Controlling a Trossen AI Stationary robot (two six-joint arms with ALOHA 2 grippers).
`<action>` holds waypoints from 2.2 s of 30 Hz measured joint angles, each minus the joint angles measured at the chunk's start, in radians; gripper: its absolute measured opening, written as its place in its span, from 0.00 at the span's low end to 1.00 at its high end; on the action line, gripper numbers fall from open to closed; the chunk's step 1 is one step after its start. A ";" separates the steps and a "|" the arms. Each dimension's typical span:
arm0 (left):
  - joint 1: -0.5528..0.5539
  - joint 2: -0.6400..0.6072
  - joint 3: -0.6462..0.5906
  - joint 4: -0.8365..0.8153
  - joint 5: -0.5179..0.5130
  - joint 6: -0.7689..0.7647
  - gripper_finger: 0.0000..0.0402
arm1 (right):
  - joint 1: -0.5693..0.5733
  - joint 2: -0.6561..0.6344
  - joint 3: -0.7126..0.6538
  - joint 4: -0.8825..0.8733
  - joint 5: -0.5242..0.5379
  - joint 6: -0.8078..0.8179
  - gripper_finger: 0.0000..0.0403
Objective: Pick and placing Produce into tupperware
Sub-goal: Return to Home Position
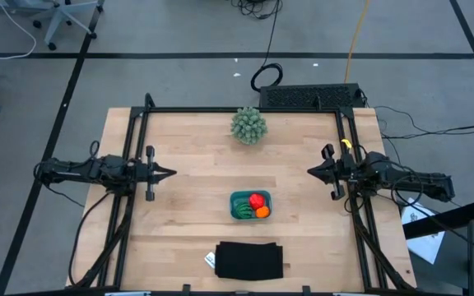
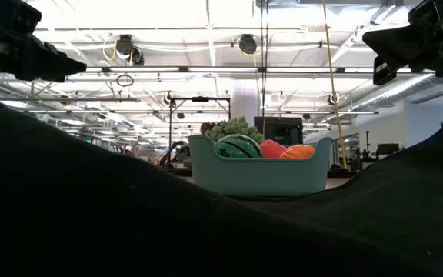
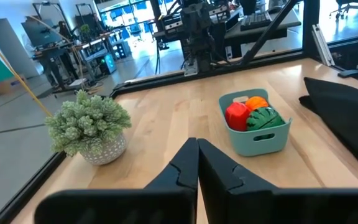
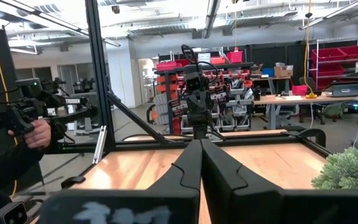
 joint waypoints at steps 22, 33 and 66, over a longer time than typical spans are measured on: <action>0.000 0.000 0.000 0.037 0.041 -0.027 0.03 | 0.000 0.000 0.000 0.001 0.000 -0.037 0.00; 0.000 0.000 0.000 0.045 0.041 -0.030 0.06 | 0.000 0.000 0.000 0.001 0.002 -0.056 0.00; 0.000 0.000 0.000 0.044 0.042 -0.030 0.06 | 0.000 0.000 0.000 0.001 0.004 -0.053 0.00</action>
